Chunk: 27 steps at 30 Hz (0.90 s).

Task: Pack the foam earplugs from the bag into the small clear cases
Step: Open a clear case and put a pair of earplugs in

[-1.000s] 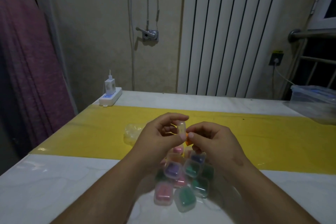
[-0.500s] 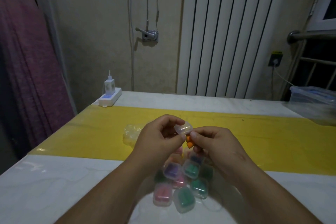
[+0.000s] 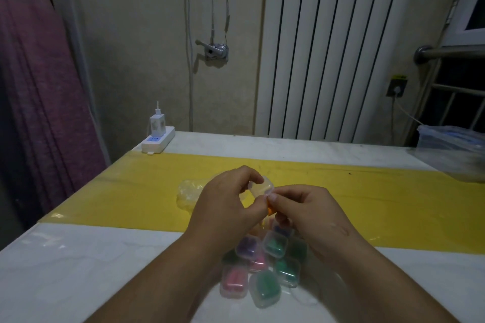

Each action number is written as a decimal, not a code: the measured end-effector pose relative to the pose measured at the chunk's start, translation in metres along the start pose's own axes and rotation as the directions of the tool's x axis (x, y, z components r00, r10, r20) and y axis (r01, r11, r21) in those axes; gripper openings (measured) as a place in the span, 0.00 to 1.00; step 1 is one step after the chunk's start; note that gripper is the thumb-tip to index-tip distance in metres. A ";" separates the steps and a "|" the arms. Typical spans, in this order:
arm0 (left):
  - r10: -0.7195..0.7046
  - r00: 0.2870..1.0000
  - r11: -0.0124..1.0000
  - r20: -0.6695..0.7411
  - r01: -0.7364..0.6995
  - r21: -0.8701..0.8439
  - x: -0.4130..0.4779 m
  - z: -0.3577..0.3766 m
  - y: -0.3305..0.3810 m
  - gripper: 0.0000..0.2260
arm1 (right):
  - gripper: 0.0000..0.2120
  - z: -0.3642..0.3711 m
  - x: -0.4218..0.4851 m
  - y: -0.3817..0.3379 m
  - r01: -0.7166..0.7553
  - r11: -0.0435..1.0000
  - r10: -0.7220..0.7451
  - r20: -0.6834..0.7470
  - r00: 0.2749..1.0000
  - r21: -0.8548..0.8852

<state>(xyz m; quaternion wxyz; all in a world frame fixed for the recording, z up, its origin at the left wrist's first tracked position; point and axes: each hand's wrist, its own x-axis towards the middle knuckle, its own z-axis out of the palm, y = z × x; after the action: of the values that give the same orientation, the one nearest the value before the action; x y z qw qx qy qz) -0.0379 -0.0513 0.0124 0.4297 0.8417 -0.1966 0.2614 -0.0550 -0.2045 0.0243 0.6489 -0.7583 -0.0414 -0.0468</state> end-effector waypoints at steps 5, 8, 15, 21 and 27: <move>0.003 1.000 1.000 0.000 -0.003 -0.002 0.000 0.000 0.001 0.10 | 0.08 -0.001 0.000 -0.002 -0.013 0.999 0.013 0.005 1.000 0.038; 0.006 1.000 1.000 0.001 -0.006 0.015 -0.001 0.000 0.000 0.11 | 0.09 -0.001 0.000 -0.001 -0.021 1.000 0.021 0.003 1.000 0.015; -0.197 0.980 0.927 -0.025 0.178 -0.331 0.000 0.001 0.006 0.08 | 0.08 0.000 0.003 0.001 -0.019 0.998 0.014 -0.076 0.997 -0.063; -0.261 0.965 0.870 0.008 0.239 -0.432 0.004 -0.002 0.006 0.19 | 0.05 -0.004 0.004 0.000 0.005 0.999 -0.009 -0.084 0.996 -0.052; -0.274 0.950 0.831 0.150 0.313 -0.460 0.003 -0.003 0.006 0.19 | 0.04 -0.006 0.006 0.004 0.001 1.000 -0.003 -0.091 0.996 -0.020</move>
<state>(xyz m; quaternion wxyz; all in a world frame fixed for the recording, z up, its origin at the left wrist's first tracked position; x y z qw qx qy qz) -0.0391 -0.0527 0.0194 0.6509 0.7390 -0.1401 0.1026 -0.0485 -0.2112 0.0223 0.6426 -0.7617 -0.0122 -0.0824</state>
